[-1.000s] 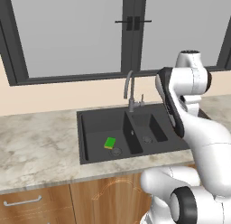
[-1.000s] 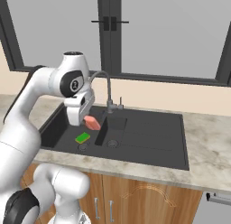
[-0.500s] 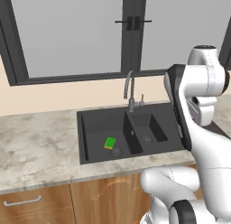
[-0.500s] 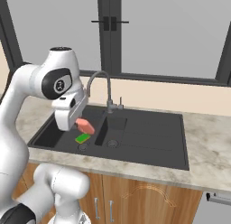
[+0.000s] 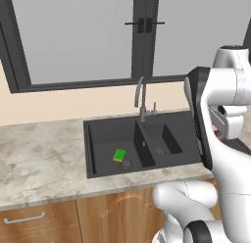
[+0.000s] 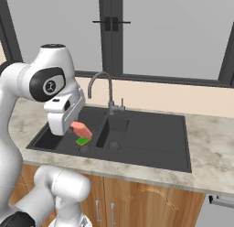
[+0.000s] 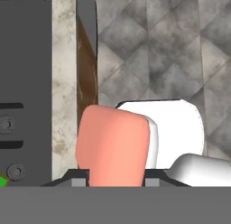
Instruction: Pick up the sponge and bar soap from the sink, and place them back in the shelves.
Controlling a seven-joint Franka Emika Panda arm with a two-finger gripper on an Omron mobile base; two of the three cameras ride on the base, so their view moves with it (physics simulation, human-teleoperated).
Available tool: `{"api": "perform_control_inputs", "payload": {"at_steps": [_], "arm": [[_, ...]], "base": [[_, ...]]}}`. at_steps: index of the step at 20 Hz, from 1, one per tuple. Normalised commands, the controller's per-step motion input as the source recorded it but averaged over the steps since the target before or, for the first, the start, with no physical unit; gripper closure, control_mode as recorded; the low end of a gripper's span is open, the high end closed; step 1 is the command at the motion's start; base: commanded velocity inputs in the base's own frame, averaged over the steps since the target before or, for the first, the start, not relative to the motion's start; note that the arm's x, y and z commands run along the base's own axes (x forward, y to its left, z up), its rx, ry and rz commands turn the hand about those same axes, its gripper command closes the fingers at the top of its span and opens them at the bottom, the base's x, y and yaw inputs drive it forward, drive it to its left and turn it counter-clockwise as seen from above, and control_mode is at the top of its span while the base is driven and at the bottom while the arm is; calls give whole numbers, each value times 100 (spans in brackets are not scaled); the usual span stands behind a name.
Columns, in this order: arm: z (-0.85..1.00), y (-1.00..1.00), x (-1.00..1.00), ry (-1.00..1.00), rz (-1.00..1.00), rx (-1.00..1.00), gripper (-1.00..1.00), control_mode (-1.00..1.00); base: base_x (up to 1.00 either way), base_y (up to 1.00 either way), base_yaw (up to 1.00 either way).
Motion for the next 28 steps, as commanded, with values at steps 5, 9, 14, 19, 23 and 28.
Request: {"api": "perform_control_inputs", "payload": {"at_steps": [5,9,14,19,23,28], "arm": [[0,0,-2,0,0,0,100,100],[0,0,0,0,0,0,100,100],[0,0,0,0,0,0,100,100],[0,0,0,0,0,0,100,100],[0,0,0,0,0,0,100,100],[0,0,0,0,0,0,100,100]], "base": [[0,0,0],[0,0,0],[13,0,-2],[11,0,-20],[0,0,-36],[0,0,-43]]}}
